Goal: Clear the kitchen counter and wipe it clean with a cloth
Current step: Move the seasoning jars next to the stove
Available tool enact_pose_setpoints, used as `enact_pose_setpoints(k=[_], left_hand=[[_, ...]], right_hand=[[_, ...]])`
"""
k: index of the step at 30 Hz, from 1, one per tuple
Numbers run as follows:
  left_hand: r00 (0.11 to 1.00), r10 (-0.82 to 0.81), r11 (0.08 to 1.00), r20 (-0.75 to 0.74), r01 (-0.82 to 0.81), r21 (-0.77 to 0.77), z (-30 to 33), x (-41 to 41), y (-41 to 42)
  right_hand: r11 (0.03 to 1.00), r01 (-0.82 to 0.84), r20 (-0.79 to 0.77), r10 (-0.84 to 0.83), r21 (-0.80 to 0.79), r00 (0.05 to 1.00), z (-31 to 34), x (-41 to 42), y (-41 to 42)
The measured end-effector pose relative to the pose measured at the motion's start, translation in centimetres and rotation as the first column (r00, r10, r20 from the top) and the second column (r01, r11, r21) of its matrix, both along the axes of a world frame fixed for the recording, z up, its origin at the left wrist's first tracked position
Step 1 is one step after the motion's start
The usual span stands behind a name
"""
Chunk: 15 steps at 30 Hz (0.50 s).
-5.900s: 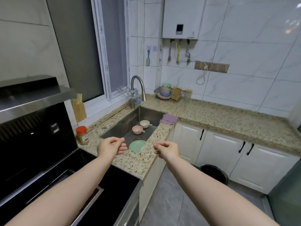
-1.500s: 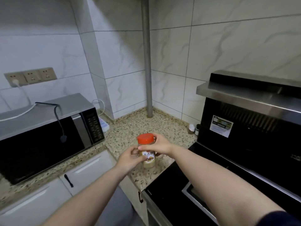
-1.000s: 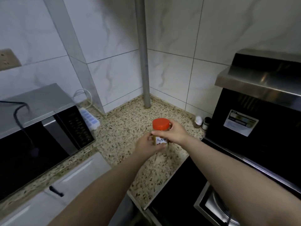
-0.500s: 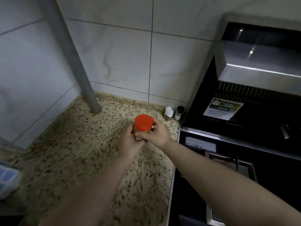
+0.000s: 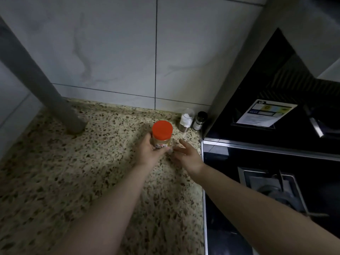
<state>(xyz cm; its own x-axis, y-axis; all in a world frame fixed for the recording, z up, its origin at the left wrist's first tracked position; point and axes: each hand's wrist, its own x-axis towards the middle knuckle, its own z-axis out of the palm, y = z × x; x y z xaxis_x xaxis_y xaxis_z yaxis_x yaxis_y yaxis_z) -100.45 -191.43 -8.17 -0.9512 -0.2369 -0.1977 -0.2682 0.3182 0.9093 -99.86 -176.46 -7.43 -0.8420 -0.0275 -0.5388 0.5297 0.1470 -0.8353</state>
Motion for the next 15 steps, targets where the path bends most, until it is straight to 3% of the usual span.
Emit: enact_pose_setpoints(k=[6, 9, 10, 12, 15], left_hand=[[0.999, -0.033, 0.999, -0.002, 0.034, 0.029, -0.5, -3.6, 0.3], [0.982, 0.168, 0.973, 0.089, -0.18, 0.142, -1.0, -2.7, 0.3], [0.959, 0.23, 0.922, 0.168, -0.27, 0.277, -1.1, -2.2, 0.3], [0.922, 0.202, 0.734, 0.329, -0.365, 0.572, -1.1, -1.7, 0.5], [0.891, 0.143, 0.539, 0.431, -0.436, 0.721, -0.7, -2.6, 0.3]], right_hand=[[0.961, 0.229, 0.046, -0.224, -0.153, 0.973, -1.9, -1.7, -0.6], [0.843, 0.423, 0.2, -0.375, -0.331, 0.905, -1.3, -2.3, -1.0], [0.778, 0.489, 0.275, -0.408, -0.394, 0.871, -0.8, -2.7, -1.3], [0.663, 0.586, 0.419, -0.418, -0.467, 0.806, -0.1, -3.6, -2.2], [0.633, 0.623, 0.507, -0.389, -0.46, 0.769, 0.4, -4.8, -3.1]])
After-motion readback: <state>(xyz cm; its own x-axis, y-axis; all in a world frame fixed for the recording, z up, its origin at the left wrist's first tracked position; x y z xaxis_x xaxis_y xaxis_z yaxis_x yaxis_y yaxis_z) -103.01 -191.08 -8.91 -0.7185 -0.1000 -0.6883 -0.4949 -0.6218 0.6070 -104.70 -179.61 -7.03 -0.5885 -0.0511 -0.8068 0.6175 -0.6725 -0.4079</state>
